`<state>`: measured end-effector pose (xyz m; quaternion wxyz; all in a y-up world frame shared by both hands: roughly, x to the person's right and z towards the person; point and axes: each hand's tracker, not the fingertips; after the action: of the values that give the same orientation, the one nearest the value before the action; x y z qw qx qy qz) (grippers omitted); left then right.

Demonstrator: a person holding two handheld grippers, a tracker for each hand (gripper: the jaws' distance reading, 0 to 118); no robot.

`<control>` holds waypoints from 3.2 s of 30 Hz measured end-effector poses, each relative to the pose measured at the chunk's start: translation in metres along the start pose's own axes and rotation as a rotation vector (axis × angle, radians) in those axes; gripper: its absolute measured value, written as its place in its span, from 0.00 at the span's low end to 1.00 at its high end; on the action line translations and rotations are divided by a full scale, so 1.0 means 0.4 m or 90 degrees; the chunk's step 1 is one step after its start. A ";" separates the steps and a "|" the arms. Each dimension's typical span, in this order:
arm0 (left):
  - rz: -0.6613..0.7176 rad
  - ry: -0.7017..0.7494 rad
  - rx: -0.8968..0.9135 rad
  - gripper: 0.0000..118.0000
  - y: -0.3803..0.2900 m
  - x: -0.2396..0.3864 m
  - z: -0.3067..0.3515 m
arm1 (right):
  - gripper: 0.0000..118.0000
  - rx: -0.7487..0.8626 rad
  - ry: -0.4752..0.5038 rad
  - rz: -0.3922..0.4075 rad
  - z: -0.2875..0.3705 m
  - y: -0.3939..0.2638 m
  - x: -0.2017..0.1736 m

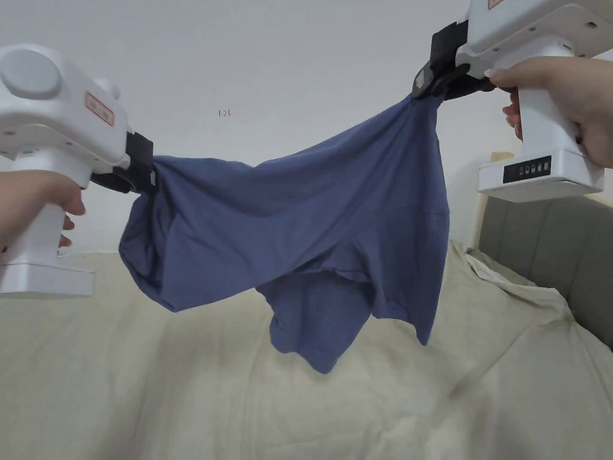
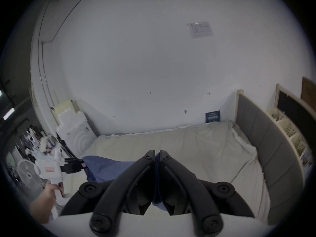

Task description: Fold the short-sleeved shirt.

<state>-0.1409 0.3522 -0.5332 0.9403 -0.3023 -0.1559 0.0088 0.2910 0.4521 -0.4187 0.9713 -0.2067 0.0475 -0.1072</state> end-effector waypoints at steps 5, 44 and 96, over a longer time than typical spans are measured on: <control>0.032 -0.023 -0.091 0.06 -0.148 -0.022 -0.185 | 0.03 -0.056 -0.029 0.033 -0.120 -0.162 0.068; 0.405 -0.172 -0.376 0.69 -1.133 -0.140 -0.050 | 0.84 -0.351 -0.005 -0.108 0.132 -1.222 0.224; 0.199 -0.065 -0.416 0.01 -0.784 -0.092 -0.382 | 0.00 -0.117 0.093 -0.078 0.079 -1.079 0.133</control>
<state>-0.1546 0.0053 -0.4818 0.7723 -0.6064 -0.1489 0.1169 0.2656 0.0674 -0.2146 0.9340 -0.2887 0.1151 -0.1762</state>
